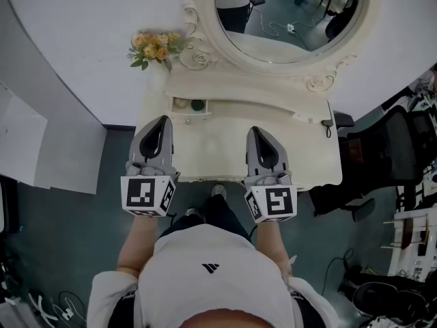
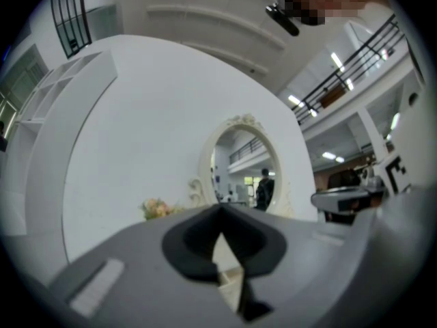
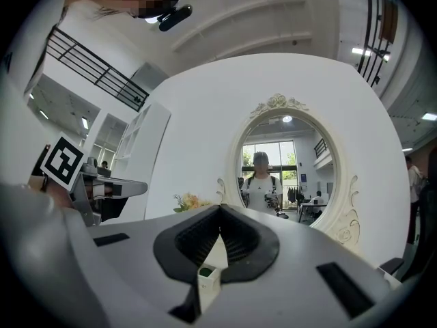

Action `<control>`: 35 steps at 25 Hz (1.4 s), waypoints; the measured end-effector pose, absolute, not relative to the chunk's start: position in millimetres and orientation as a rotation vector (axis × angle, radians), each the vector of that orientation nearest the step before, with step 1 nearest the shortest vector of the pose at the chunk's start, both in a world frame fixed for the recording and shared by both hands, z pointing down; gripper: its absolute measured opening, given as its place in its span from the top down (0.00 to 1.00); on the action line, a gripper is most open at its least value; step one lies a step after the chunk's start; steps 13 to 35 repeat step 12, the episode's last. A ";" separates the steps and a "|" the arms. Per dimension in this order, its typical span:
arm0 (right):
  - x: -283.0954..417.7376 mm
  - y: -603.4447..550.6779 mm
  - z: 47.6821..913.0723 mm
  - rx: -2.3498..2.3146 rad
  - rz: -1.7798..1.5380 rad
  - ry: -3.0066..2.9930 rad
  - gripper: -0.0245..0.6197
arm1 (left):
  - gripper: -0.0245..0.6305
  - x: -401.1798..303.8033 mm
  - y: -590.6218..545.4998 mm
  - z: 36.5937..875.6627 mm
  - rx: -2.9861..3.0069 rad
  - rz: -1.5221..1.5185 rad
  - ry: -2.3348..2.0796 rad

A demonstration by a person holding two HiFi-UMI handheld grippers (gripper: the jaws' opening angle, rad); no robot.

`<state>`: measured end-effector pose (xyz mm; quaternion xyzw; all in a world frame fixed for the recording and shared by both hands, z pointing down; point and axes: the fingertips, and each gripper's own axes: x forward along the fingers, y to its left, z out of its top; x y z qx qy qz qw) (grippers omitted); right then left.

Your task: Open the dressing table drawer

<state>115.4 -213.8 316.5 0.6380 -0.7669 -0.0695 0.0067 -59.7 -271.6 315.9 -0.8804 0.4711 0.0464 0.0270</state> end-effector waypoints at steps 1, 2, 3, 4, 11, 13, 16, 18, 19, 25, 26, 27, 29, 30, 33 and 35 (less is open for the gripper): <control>115.1 -213.2 316.0 1.998 -0.218 -2.398 0.98 | 0.95 -60.7 -271.3 315.3 -2.718 0.146 1.457; 114.8 -212.7 315.8 2.001 -0.217 -2.397 0.98 | 0.95 -61.8 -271.1 315.0 -2.717 0.147 1.460; 114.7 -212.3 315.7 2.004 -0.216 -2.395 0.98 | 0.95 -62.8 -271.0 314.9 -2.716 0.149 1.464; 114.8 -212.0 315.8 2.006 -0.216 -2.395 0.98 | 0.95 -63.5 -271.0 315.0 -2.715 0.152 1.468; 115.9 -212.5 317.8 2.014 -0.210 -2.389 0.98 | 0.95 -65.5 -272.8 317.2 -2.717 0.150 1.474; 115.9 -212.7 318.2 2.014 -0.210 -2.389 0.98 | 0.95 -65.4 -273.0 317.3 -2.717 0.148 1.473; 115.9 -212.7 318.2 2.014 -0.210 -2.389 0.98 | 0.95 -65.4 -273.0 317.3 -2.717 0.148 1.473; 115.9 -212.7 318.2 2.014 -0.210 -2.389 0.98 | 0.95 -65.4 -273.0 317.3 -2.717 0.148 1.473; 115.9 -212.7 318.2 2.014 -0.210 -2.389 0.98 | 0.95 -65.4 -273.0 317.3 -2.717 0.148 1.473; 115.9 -212.7 318.2 2.014 -0.210 -2.389 0.98 | 0.95 -65.4 -273.0 317.3 -2.717 0.148 1.473; 115.9 -212.7 318.2 2.014 -0.210 -2.389 0.98 | 0.95 -65.4 -273.0 317.3 -2.717 0.148 1.473; 115.9 -212.7 318.2 2.014 -0.210 -2.389 0.98 | 0.95 -65.4 -273.0 317.3 -2.717 0.148 1.473; 115.9 -212.7 318.2 2.014 -0.210 -2.389 0.98 | 0.95 -65.4 -273.0 317.3 -2.717 0.148 1.473; 115.9 -212.7 318.2 2.014 -0.210 -2.389 0.98 | 0.95 -65.4 -273.0 317.3 -2.717 0.148 1.473; 115.9 -212.7 318.2 2.014 -0.210 -2.389 0.98 | 0.95 -65.4 -273.0 317.3 -2.717 0.148 1.473; 115.9 -212.7 318.2 2.014 -0.210 -2.389 0.98 | 0.95 -65.4 -273.0 317.3 -2.717 0.148 1.473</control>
